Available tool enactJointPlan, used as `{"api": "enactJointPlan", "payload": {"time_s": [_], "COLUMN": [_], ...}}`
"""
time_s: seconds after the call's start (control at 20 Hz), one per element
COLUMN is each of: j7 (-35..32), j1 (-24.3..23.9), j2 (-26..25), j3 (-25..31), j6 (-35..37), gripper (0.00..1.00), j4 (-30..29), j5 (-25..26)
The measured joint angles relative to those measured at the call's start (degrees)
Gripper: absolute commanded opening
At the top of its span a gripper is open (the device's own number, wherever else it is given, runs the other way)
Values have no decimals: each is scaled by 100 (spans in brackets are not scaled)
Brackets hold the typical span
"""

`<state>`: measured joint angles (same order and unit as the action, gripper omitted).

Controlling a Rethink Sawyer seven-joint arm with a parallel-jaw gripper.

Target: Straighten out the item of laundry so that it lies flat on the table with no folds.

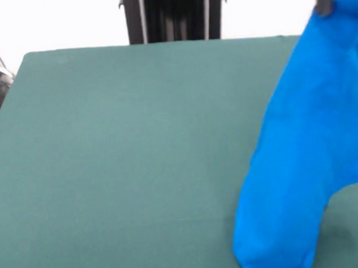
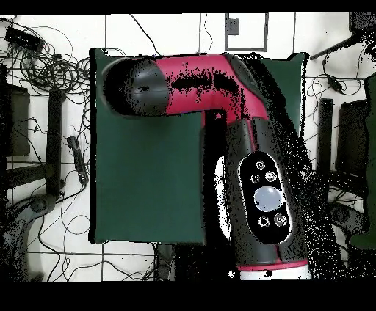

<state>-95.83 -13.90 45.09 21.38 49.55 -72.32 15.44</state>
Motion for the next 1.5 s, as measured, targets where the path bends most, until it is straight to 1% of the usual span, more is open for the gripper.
{"api": "enactJointPlan", "payload": {"time_s": [0.2, 0.25, 0.55, 0.85, 1.05, 1.45, 1.5], "j7": [0, 0, 0, 1, 1, 1, 4], "j1": [-226, -400, -903, -1241, -1400, -1512, -1612], "j2": [-18, -18, 5, 106, 169, 251, 262], "j3": [12, 21, 91, 172, 295, 535, 690], "j6": [-126, -230, -468, -538, -538, -540, -574], "gripper": [0, 0, 0, 0, 0, 0, 0], "j4": [-136, -254, -622, -897, -997, -1059, -1099], "j5": [0, 6, 43, 197, 216, 238, 240]}}
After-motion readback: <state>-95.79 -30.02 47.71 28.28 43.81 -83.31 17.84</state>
